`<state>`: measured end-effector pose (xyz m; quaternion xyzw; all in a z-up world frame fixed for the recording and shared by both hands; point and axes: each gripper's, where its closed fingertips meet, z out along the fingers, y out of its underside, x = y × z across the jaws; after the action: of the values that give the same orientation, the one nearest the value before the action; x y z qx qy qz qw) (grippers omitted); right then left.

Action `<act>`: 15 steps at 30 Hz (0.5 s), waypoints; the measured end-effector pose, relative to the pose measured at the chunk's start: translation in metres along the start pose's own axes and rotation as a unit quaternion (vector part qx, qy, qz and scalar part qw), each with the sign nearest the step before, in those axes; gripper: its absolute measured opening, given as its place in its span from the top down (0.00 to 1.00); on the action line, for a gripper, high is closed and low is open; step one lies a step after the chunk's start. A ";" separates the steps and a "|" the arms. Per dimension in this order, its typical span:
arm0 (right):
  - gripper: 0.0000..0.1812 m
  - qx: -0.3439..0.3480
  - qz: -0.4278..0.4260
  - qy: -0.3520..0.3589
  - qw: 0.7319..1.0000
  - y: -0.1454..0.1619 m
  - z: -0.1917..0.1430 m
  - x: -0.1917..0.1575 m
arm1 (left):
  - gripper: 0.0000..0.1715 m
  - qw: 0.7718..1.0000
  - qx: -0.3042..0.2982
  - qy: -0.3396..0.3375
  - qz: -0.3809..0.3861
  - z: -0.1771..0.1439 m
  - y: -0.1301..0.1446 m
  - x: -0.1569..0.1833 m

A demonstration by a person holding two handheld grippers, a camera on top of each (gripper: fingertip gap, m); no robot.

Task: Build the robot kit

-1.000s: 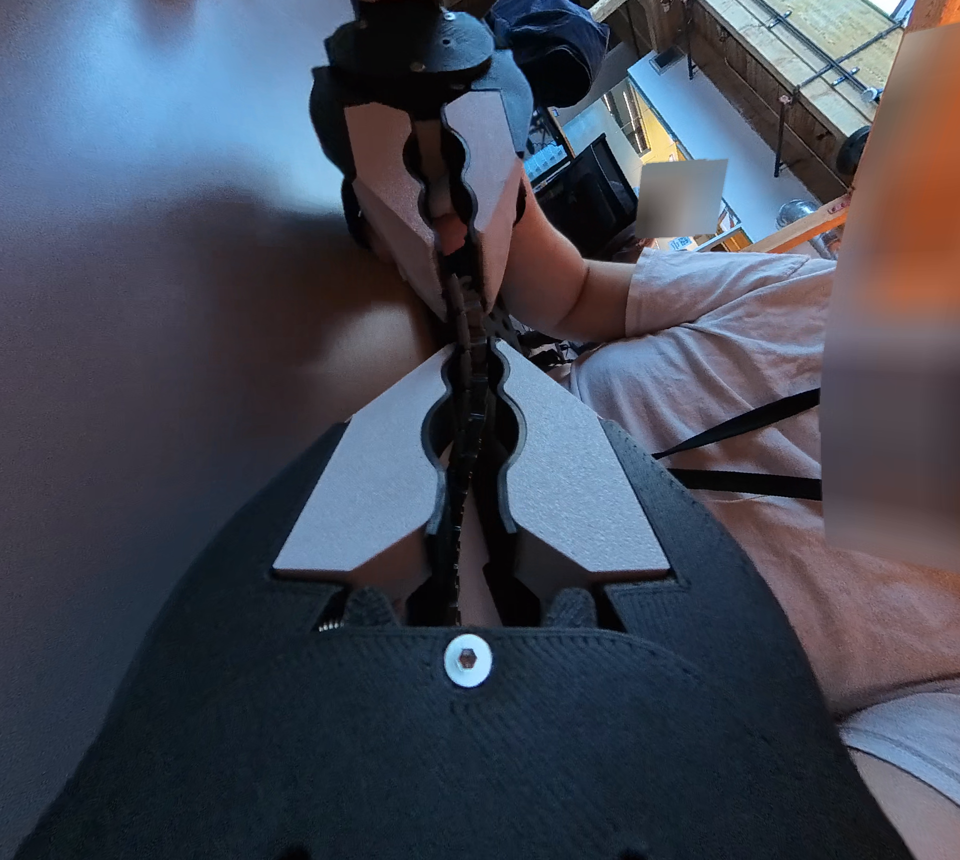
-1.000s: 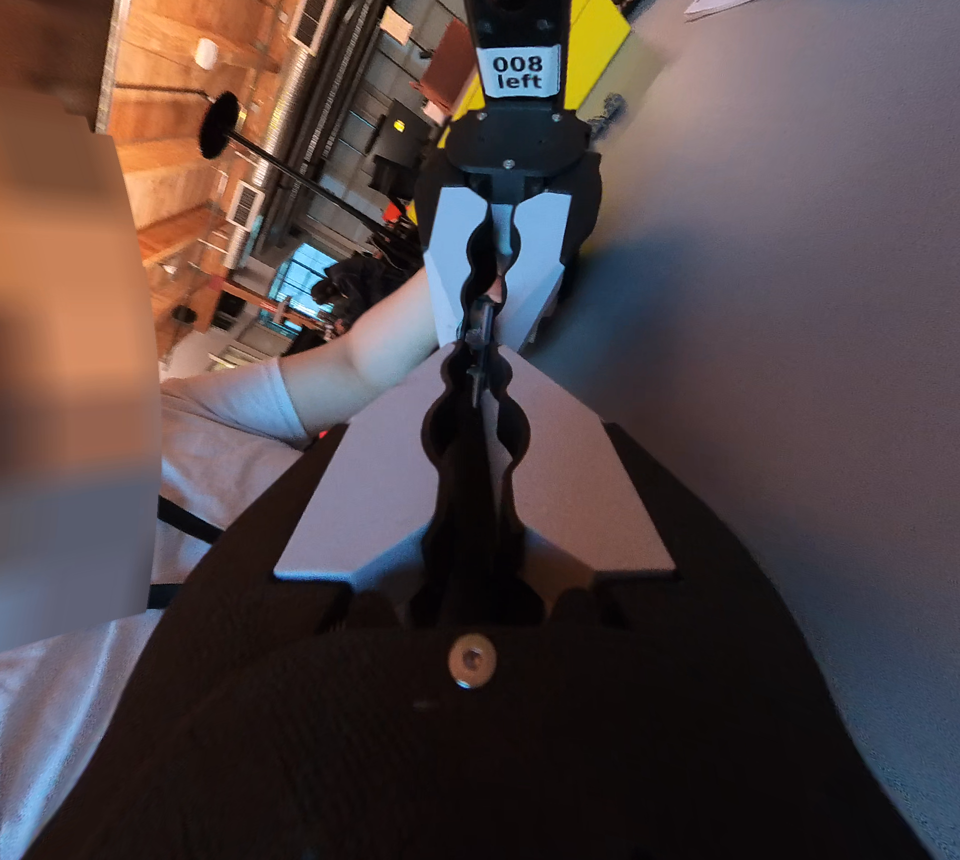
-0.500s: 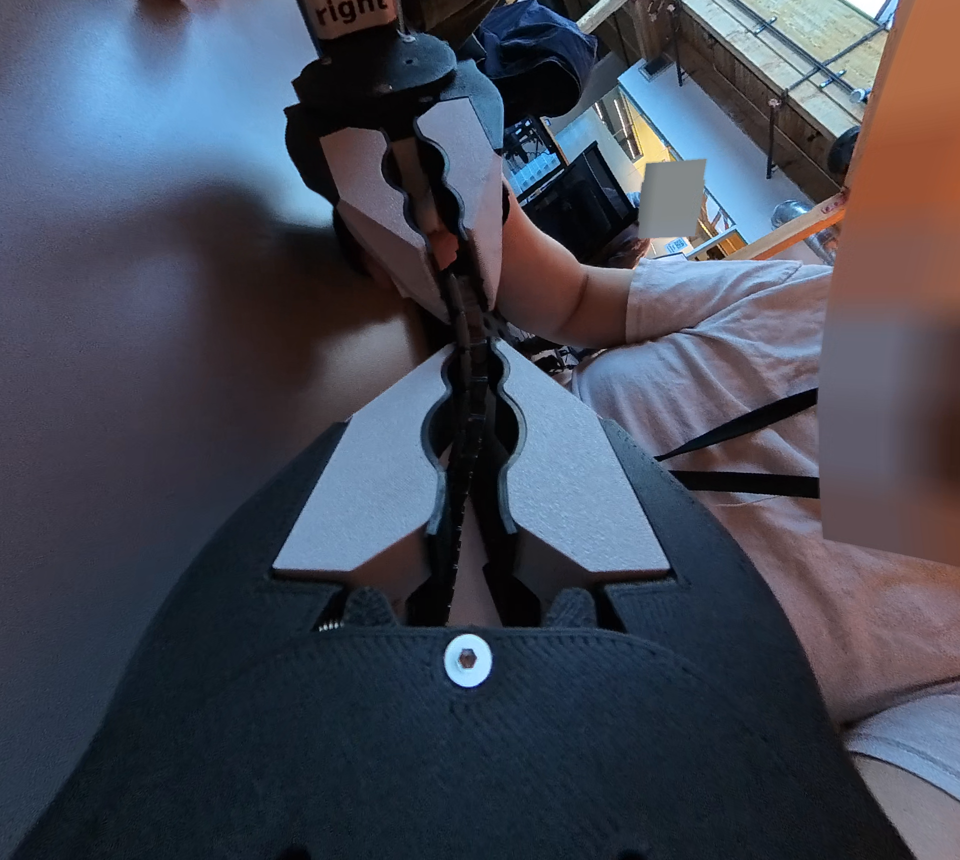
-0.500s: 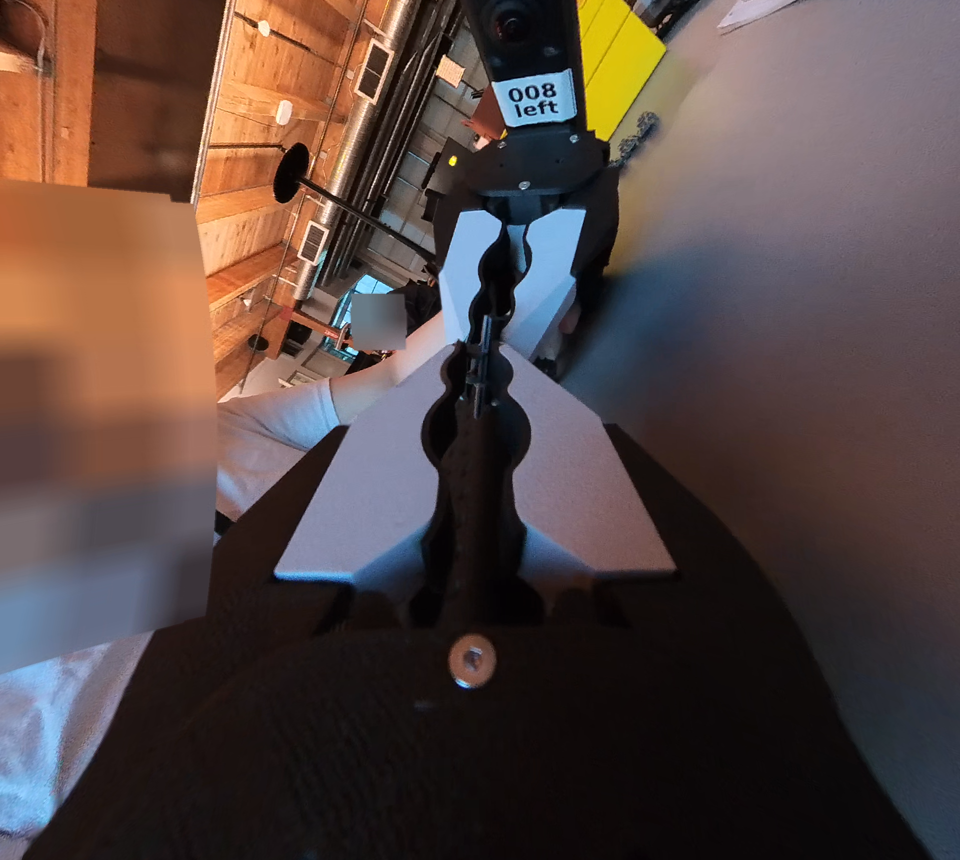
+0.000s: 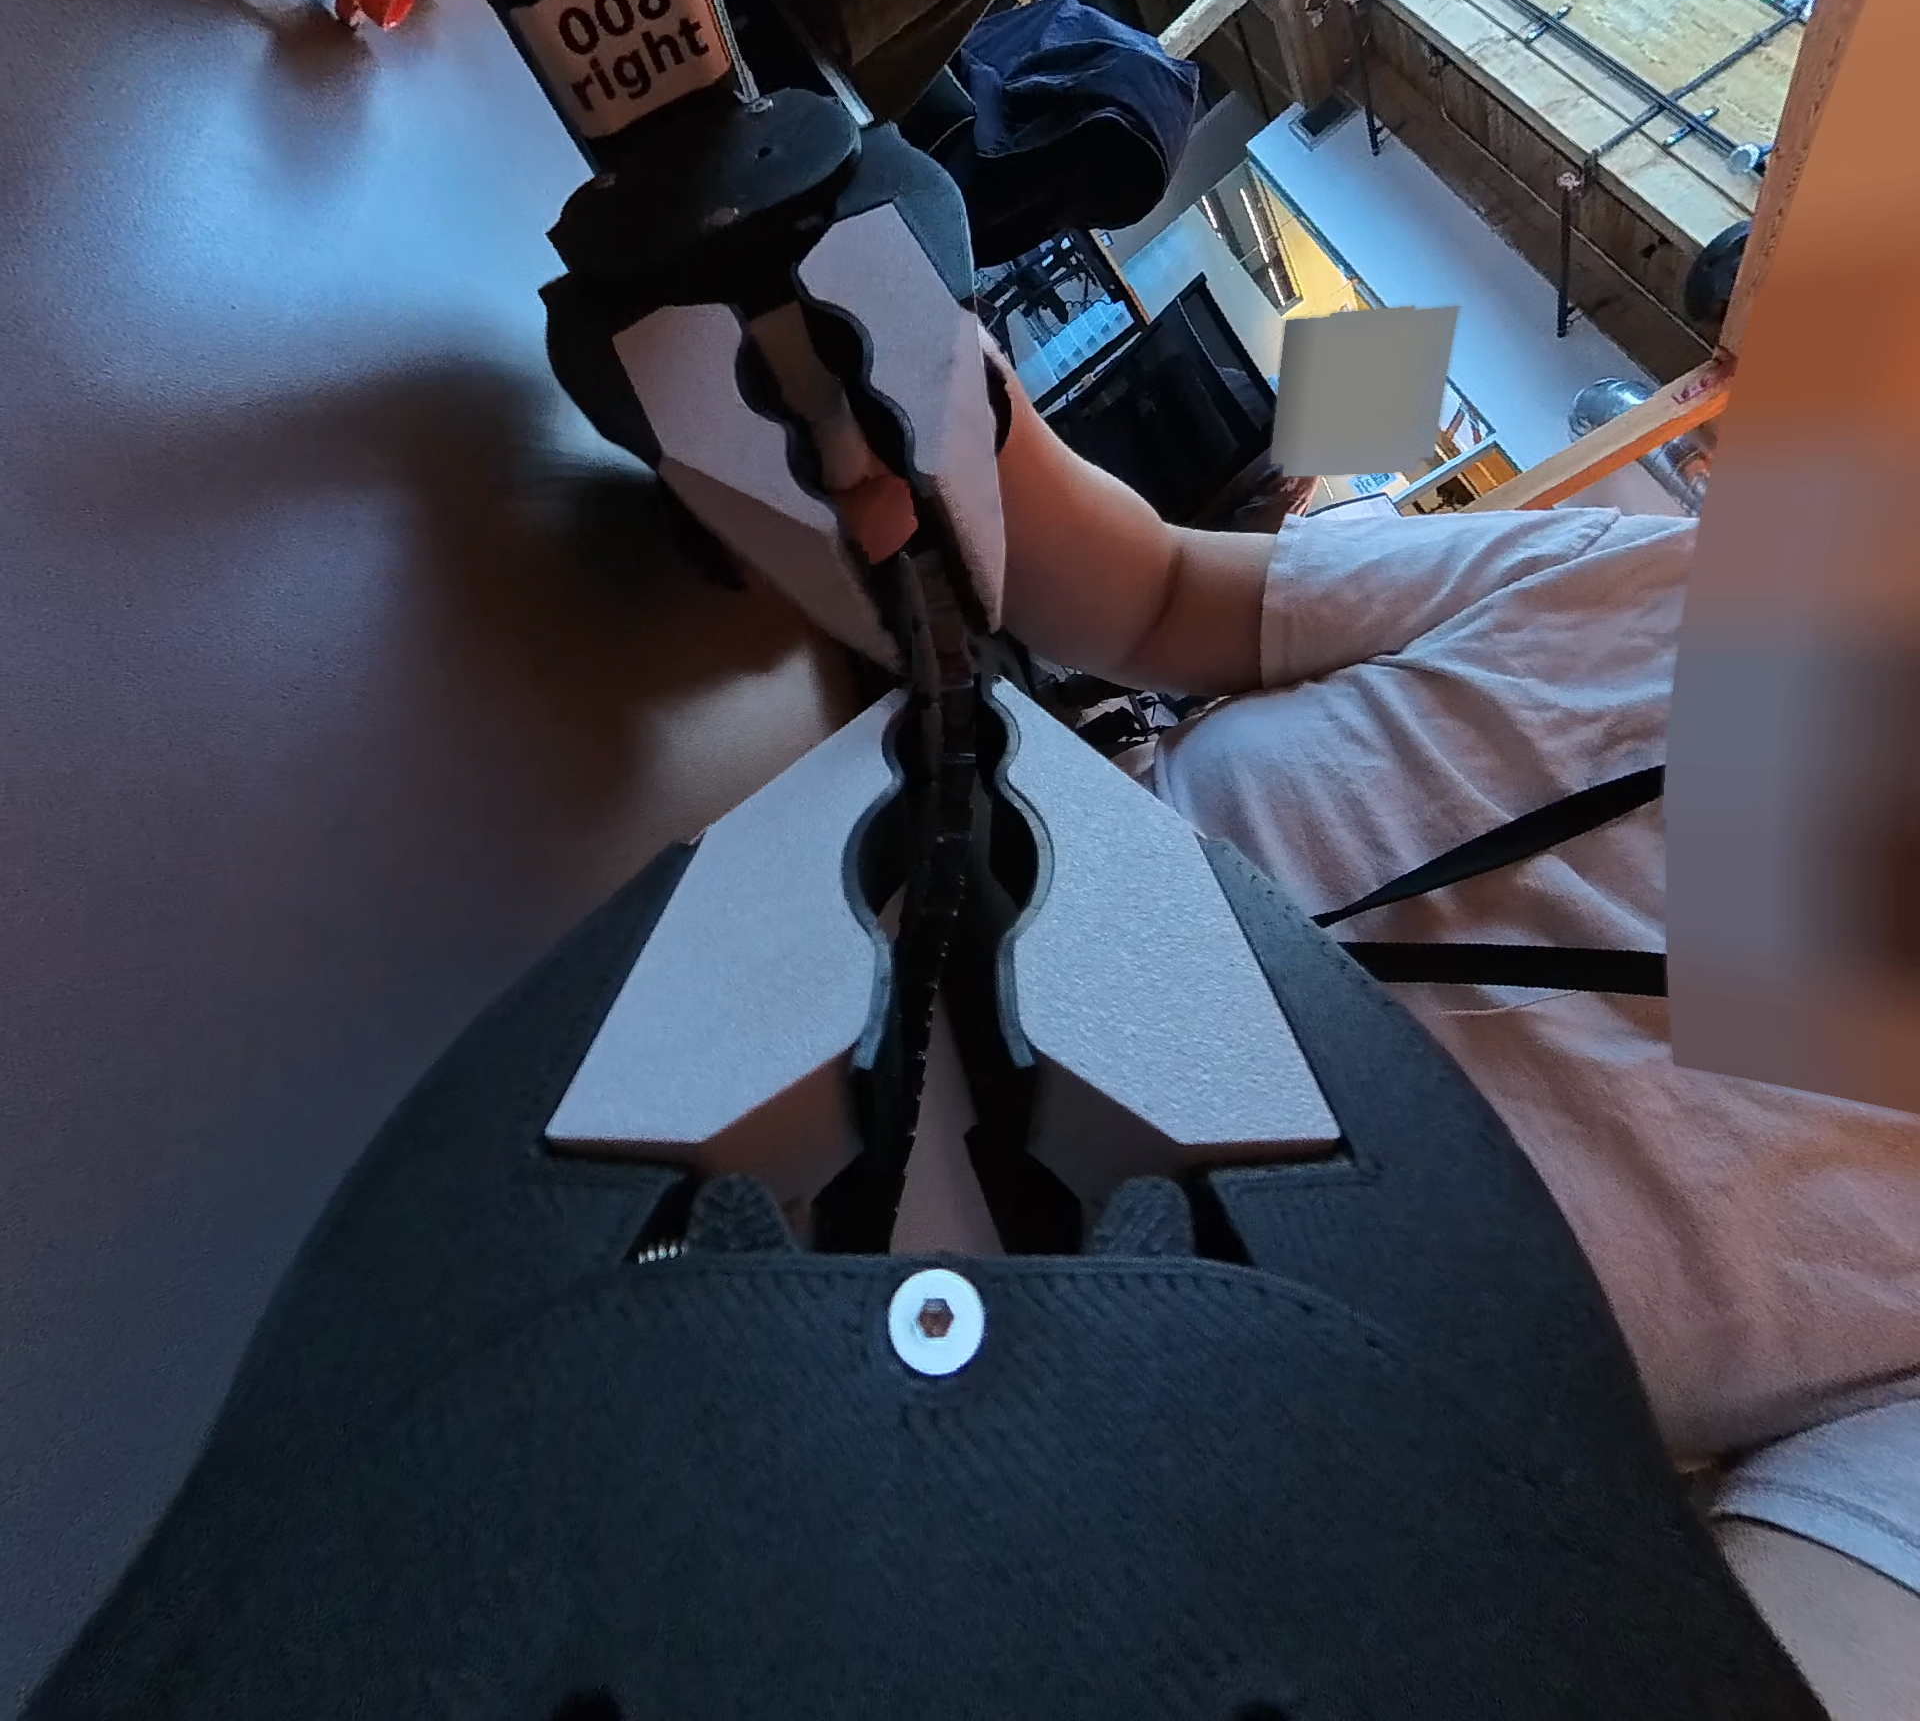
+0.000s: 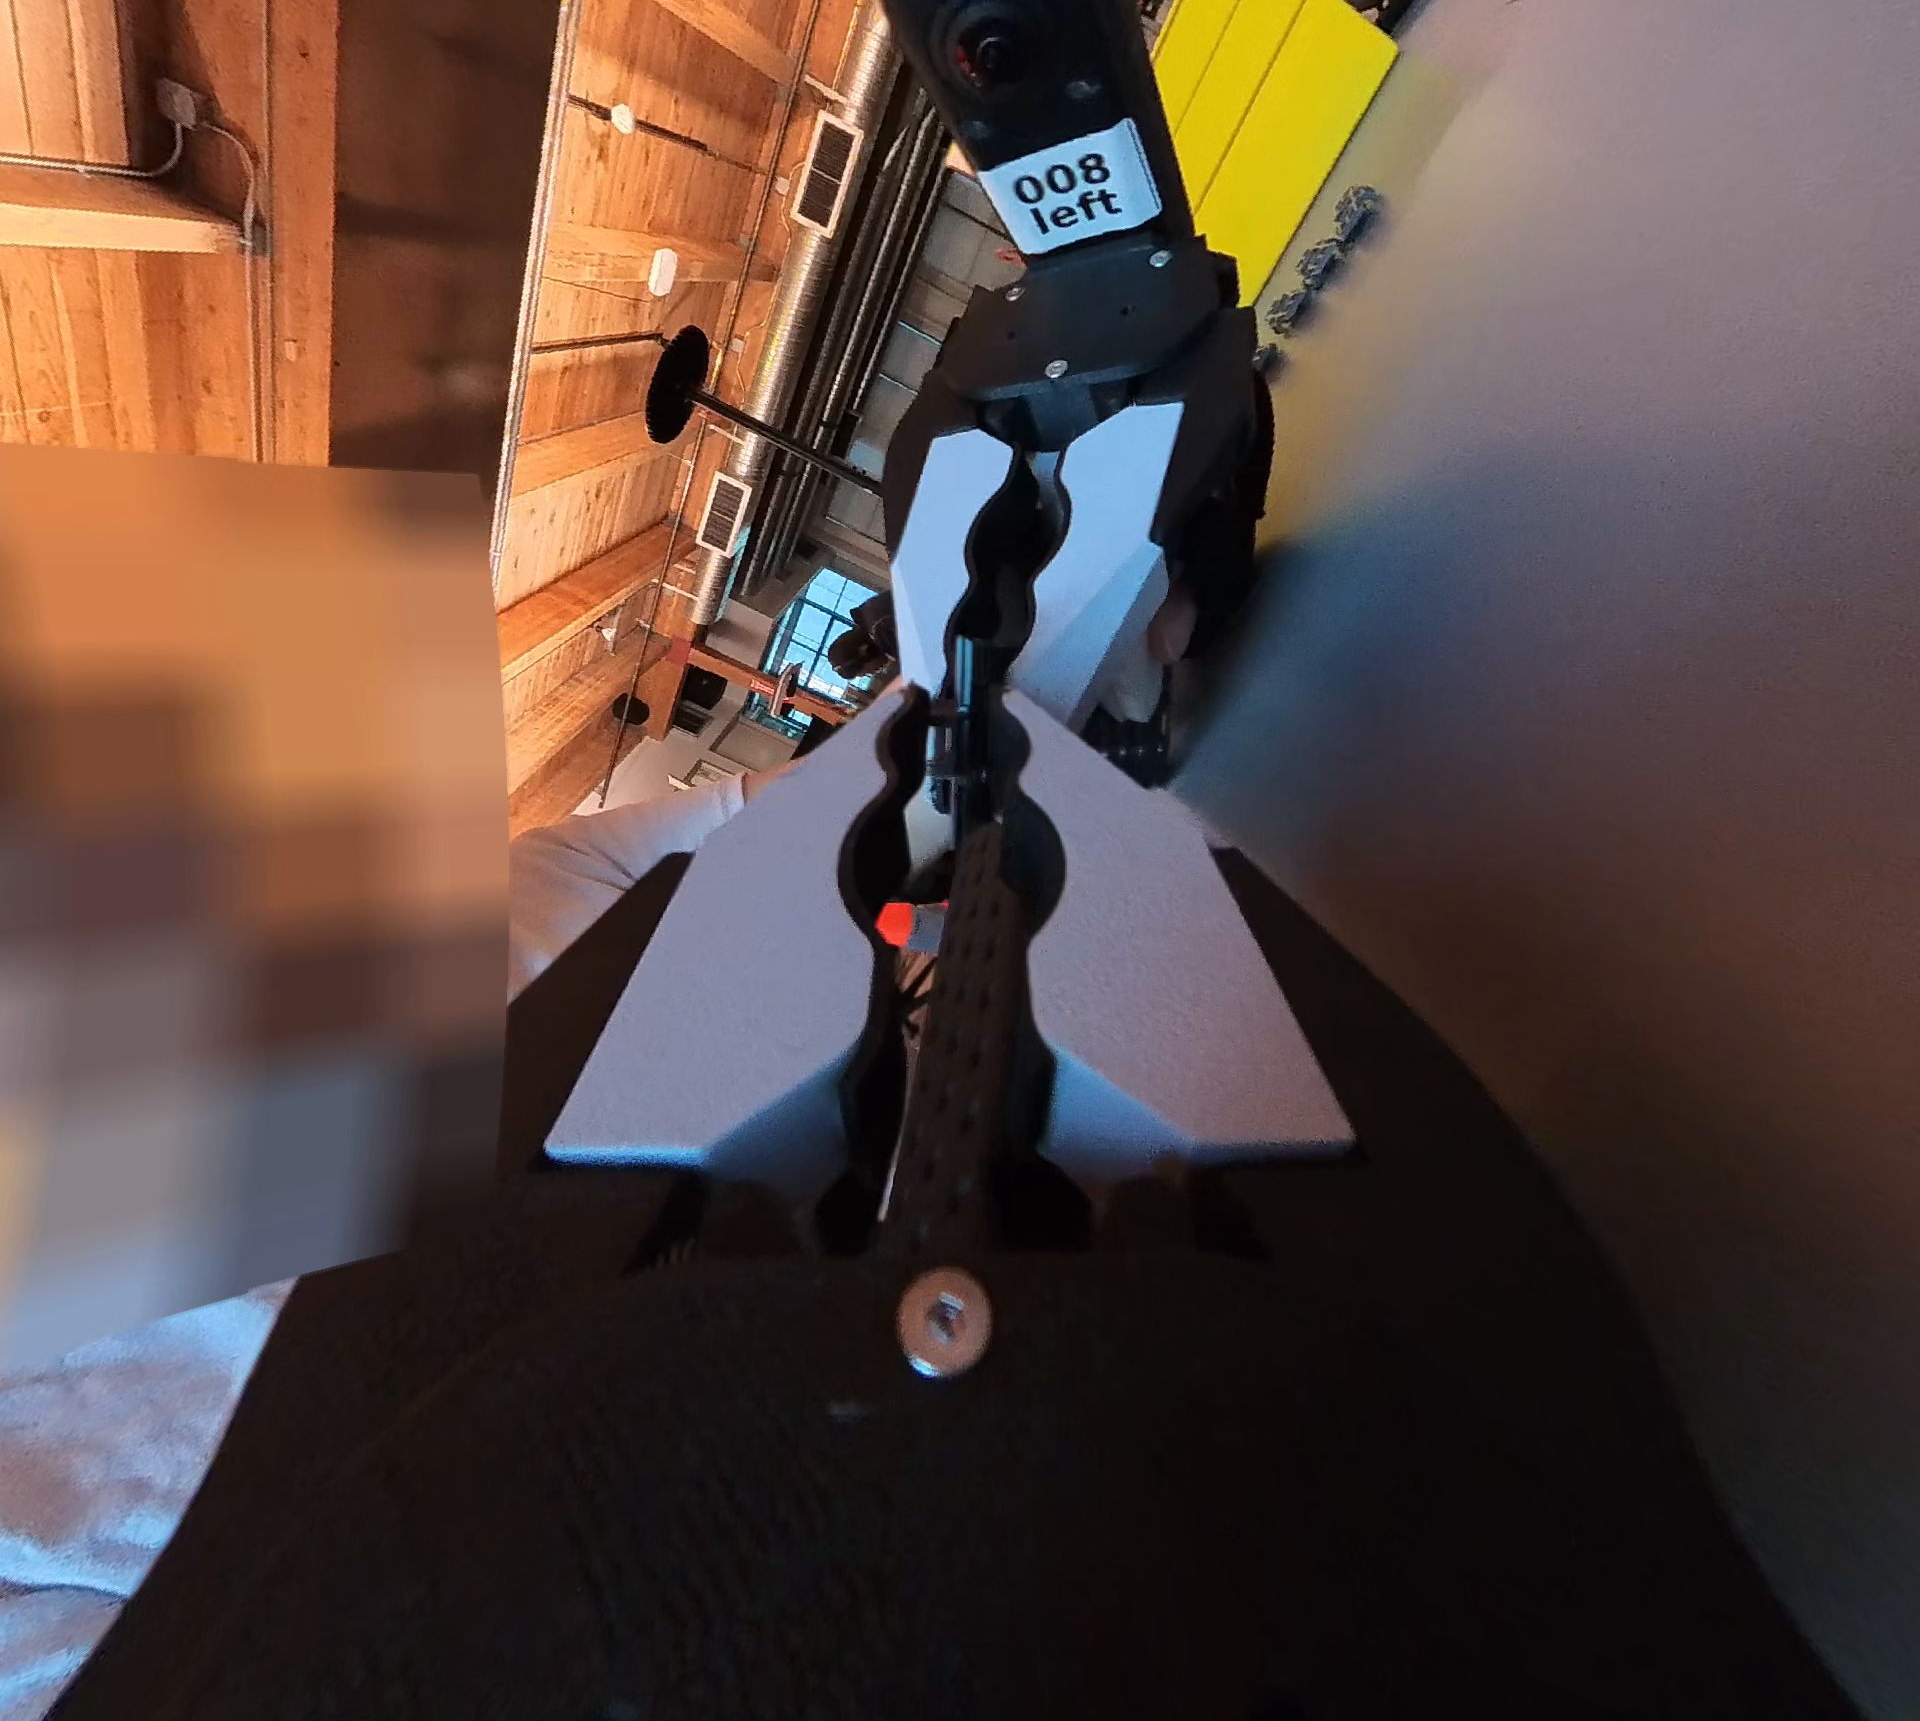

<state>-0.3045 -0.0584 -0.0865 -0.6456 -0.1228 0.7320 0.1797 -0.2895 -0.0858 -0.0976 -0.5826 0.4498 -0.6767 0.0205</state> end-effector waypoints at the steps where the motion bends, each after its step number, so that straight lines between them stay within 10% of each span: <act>1: 0.96 -0.006 -0.005 0.007 1.000 0.001 0.000 0.001 | 0.96 1.000 -0.003 -0.001 -0.001 0.000 0.001 0.000; 15: 0.89 0.021 -0.029 0.012 0.999 -0.006 -0.009 -0.005 | 0.96 1.000 0.016 -0.008 0.003 -0.005 -0.006 0.000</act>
<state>-0.2948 -0.0556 -0.0812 -0.6469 -0.1241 0.7208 0.2159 -0.2907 -0.0798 -0.0935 -0.5865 0.4404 -0.6788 0.0353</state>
